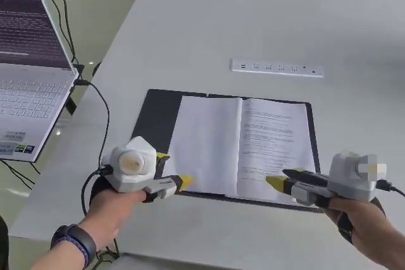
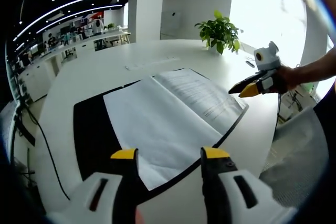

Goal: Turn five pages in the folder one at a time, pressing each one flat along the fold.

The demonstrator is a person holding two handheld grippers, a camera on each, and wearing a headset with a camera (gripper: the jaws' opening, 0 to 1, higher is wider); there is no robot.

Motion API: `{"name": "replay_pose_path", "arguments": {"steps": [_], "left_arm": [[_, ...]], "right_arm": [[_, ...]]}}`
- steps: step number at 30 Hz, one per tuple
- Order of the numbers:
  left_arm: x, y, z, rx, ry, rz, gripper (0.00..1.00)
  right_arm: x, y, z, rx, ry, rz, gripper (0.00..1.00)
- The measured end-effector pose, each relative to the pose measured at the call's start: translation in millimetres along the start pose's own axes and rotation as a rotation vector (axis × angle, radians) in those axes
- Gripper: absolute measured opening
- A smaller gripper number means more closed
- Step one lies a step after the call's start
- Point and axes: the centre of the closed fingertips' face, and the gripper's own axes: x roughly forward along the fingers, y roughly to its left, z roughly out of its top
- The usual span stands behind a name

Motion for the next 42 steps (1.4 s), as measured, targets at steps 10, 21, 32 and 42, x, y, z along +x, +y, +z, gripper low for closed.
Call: {"name": "replay_pose_path", "arguments": {"steps": [10, 21, 32, 42], "left_arm": [[-23.9, 3.9, 14.2, -0.005, -0.039, 0.023, 0.52], [-46.1, 4.8, 16.3, -0.022, -0.068, 0.054, 0.57], [-64.8, 1.1, 21.8, -0.049, -0.108, 0.079, 0.64], [-77.2, 9.3, 19.1, -0.09, -0.14, 0.125, 0.69]], "right_arm": [[-35.2, -9.9, 15.5, -0.088, -0.024, -0.079, 0.48], [-62.9, -12.3, 22.0, -0.077, -0.086, -0.14, 0.52], [-78.9, -5.5, 13.8, -0.085, -0.094, -0.177, 0.57], [-93.5, -2.3, 5.0, -0.082, -0.092, -0.211, 0.6]]}}
